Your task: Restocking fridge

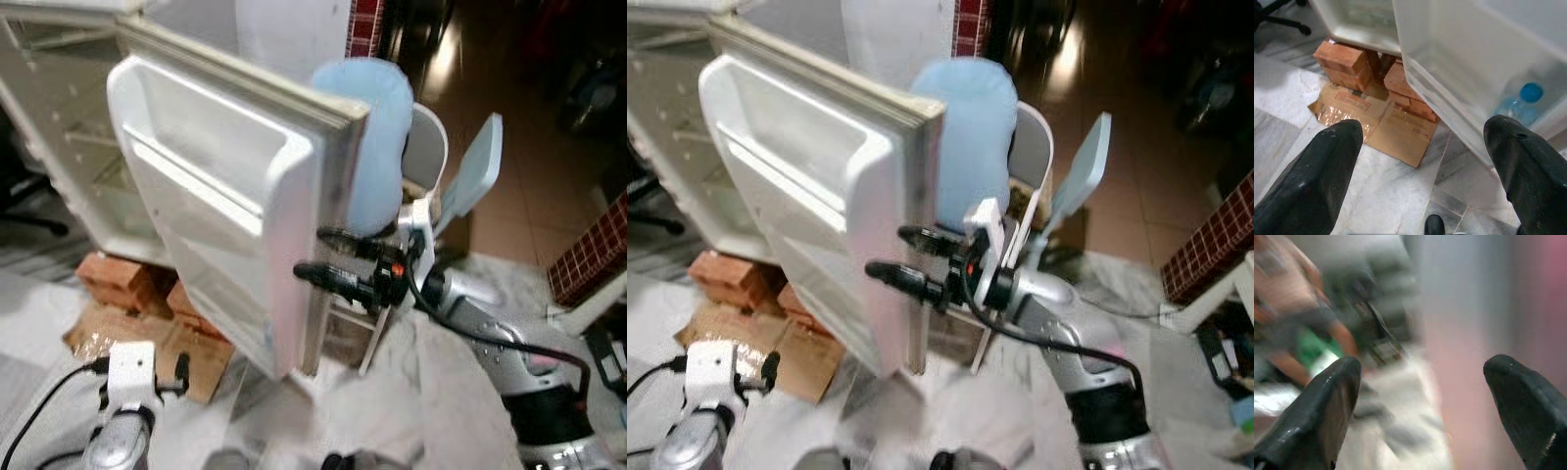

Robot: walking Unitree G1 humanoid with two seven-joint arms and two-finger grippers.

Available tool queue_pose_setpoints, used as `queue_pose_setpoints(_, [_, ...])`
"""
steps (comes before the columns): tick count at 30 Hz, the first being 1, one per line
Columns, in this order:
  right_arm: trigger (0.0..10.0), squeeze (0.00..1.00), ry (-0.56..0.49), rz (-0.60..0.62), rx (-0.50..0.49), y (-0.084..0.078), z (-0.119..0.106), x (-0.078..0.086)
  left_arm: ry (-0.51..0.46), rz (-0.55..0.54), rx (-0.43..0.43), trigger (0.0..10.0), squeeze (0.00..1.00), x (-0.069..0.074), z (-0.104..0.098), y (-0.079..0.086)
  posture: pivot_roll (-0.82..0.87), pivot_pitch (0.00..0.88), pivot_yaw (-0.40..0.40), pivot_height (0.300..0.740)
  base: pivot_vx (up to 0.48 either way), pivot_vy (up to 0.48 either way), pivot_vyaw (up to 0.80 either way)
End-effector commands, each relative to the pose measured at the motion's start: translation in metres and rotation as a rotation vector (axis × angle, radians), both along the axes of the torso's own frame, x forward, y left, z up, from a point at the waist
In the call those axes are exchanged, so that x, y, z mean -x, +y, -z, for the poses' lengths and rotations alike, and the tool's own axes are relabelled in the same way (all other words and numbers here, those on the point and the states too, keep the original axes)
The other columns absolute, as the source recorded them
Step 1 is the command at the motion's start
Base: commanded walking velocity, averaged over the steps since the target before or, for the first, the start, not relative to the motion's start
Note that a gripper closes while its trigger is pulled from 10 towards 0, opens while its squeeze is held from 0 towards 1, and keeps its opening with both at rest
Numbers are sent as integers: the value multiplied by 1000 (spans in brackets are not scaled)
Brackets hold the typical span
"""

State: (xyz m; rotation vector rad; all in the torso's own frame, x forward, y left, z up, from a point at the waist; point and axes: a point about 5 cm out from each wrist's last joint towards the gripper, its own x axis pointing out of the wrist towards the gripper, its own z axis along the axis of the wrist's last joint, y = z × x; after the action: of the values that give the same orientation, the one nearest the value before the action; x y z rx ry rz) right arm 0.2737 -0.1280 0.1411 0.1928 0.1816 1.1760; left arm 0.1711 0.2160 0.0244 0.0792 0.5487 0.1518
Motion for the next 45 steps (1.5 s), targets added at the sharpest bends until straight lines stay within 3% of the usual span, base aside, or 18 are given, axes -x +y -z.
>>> queue_pose_setpoints(1, [10000, 0, 6, 75, 200, -23, 29, -6, 21, -7, 0, 10000, 0, 2, 2, 2, 109, 0, -34, 740, 0, 0, 0])
queue_pose_setpoints(4, [10000, 0, 24, 147, 436, -47, 51, -12, 41, -9, 5, 10000, 0, 3, 4, 3, 111, 0, -31, 740, 0, 0, 0])
queue_pose_setpoints(6, [10000, 0, 22, 158, 488, -51, 52, -14, 45, -11, 7, 10000, 0, 3, 5, 3, 112, 0, -31, 740, 0, 0, 0])
queue_pose_setpoints(9, [10000, 0, -59, 146, 719, -61, 59, -26, 69, -15, 8, 10000, 0, 6, 7, 4, 123, 0, -34, 740, 0, 0, 0])
queue_pose_setpoints(12, [10000, 0, -150, 229, 769, -56, 51, -46, 93, -28, 10, 10000, 0, 11, 10, 6, 129, 0, -37, 740, 0, 0, 0])
queue_pose_setpoints(15, [10000, 0, -213, 386, 573, -33, 24, -68, 120, -68, 20, 10000, 0, 17, 14, 10, 137, 0, -42, 740, 0, 0, 0])
queue_pose_setpoints(16, [10000, 0, -166, 449, 390, -17, 6, -74, 151, -98, 19, 10000, 0, 23, 18, 13, 138, 0, -42, 740, 0, 0, 0])
queue_pose_setpoints(19, [10000, 0, -73, 463, 148, 16, -19, -70, 184, -154, 57, 10000, 0, 31, 24, 16, 138, 0, -43, 740, 0, 0, 0])
queue_pose_setpoints(21, [10000, 0, -33, 433, 91, 26, -24, -65, 187, -157, 58, 10000, 0, 32, 24, 17, 139, 0, -45, 740, 0, 0, 0])
queue_pose_setpoints(24, [10000, 0, -7, 276, 17, 54, -35, -46, 183, -148, 52, 10000, 0, 30, 24, 16, 137, 0, -44, 740, 0, 0, 0])
queue_pose_setpoints(26, [10000, 0, -7, -16, -165, 80, -63, -9, 182, -138, 45, 10000, 0, 28, 24, 16, 131, 0, -42, 740, 0, 0, 0])
queue_pose_setpoints(29, [10000, 0, -9, -246, -307, 88, -89, 23, 179, -127, 39, 10000, 0, 26, 23, 15, 126, 0, -40, 740, 0, 0, 0])
queue_pose_setpoints(32, [10000, 0, -18, -261, -300, 86, -92, 27, 173, -118, 25, 10000, 0, 24, 22, 15, 123, 0, -38, 740, 0, 0, 0])
queue_pose_setpoints(33, [10000, 0, 1, -201, -245, 81, -85, 21, 138, -94, -62, 10000, 0, 19, 17, 18, 118, 0, -37, 740, 0, 0, 0])
queue_pose_setpoints(35, [10000, 0, 11, -147, -204, 78, -78, 15, 116, -75, -104, 10000, 0, 15, 14, 19, 118, 0, -37, 740, 0, 0, 0])
queue_pose_setpoints(38, [10000, 0, 24, 38, -73, 67, -54, -6, 71, -38, -146, 10000, 0, 6, 7, 19, 117, 0, -40, 740, 0, 0, 0])
queue_pose_setpoints(41, [10000, 0, 15, 342, 194, 34, -9, -28, 6, 25, -162, 10000, 0, -12, -3, 14, 114, 0, -41, 740, 0, 0, 0])
queue_pose_setpoints(45, [10000, 0, 68, 440, 211, 15, 12, -24, -2, 79, -146, 10000, 0, -19, -5, 7, 103, 0, -33, 740, 0, 0, 0])
